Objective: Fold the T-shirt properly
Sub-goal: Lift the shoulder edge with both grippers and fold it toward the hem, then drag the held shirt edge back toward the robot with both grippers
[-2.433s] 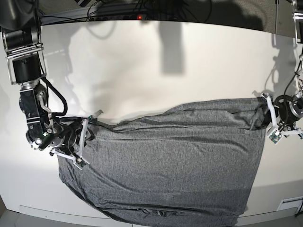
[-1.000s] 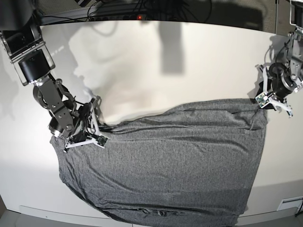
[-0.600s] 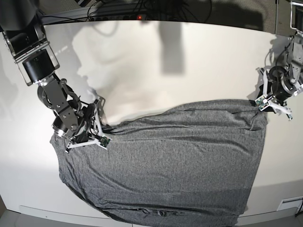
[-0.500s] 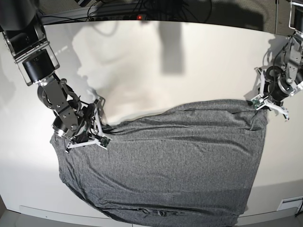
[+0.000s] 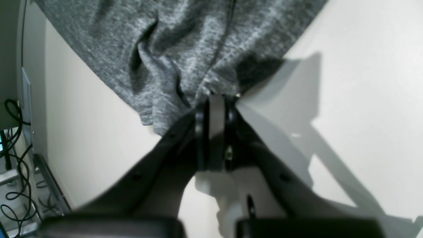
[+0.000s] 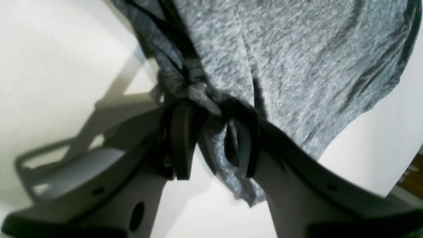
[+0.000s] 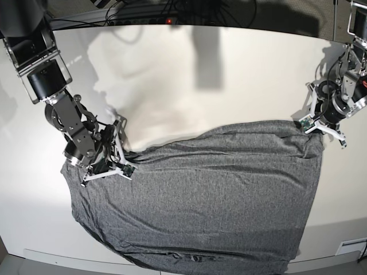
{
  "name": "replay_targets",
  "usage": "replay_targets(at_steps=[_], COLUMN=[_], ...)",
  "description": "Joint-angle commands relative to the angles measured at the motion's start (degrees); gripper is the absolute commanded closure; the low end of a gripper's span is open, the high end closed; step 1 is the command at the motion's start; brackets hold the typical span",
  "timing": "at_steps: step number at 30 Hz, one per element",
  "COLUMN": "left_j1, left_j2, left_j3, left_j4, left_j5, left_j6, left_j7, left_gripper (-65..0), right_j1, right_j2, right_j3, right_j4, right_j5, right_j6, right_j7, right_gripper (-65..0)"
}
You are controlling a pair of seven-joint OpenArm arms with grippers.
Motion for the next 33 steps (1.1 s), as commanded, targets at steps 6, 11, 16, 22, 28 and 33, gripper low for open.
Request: replay_targets(at_steps=[6, 11, 16, 22, 28, 33], left_j1=[0.15, 0.15, 0.13, 0.11, -1.46, -4.13], left_j2=[-0.57, -0.87, -5.01, -7.98, -7.98, -7.06], left_j3=[0.39, 0.39, 0.28, -5.97, -12.68, -13.35], left_j4=[-0.09, -0.02, 2.14, 6.60, 7.82, 7.80], left_j5=[0.48, -5.33, -22.08, -36.22, -41.09, -41.44], left_j6=[-2.31, -2.31, -2.31, -2.31, -2.31, -2.31], left_j7=[3.10, 4.09, 9.92, 11.56, 11.41, 11.63], left_gripper=[0.0, 0.0, 0.0, 0.0, 0.0, 0.0], right_j1=[1.44, 1.49, 1.49, 1.49, 2.27, 3.37], right_j2=[0.37, 0.46, 2.25, 7.80, 9.25, 8.31], right_j3=[0.15, 0.15, 0.17, 0.20, 2.89, 7.45], right_j4=[-1.60, -1.68, -0.07, 5.84, 7.04, 5.95], right_j5=[0.20, 0.20, 0.35, 9.22, 13.53, 15.28], right_j6=[0.28, -0.63, -0.98, 0.28, 0.28, 0.28], right_j7=[1.33, 1.38, 1.33, 0.00, -1.49, -1.51], right_gripper=[-10.1, 0.0, 0.0, 0.0, 0.0, 0.0])
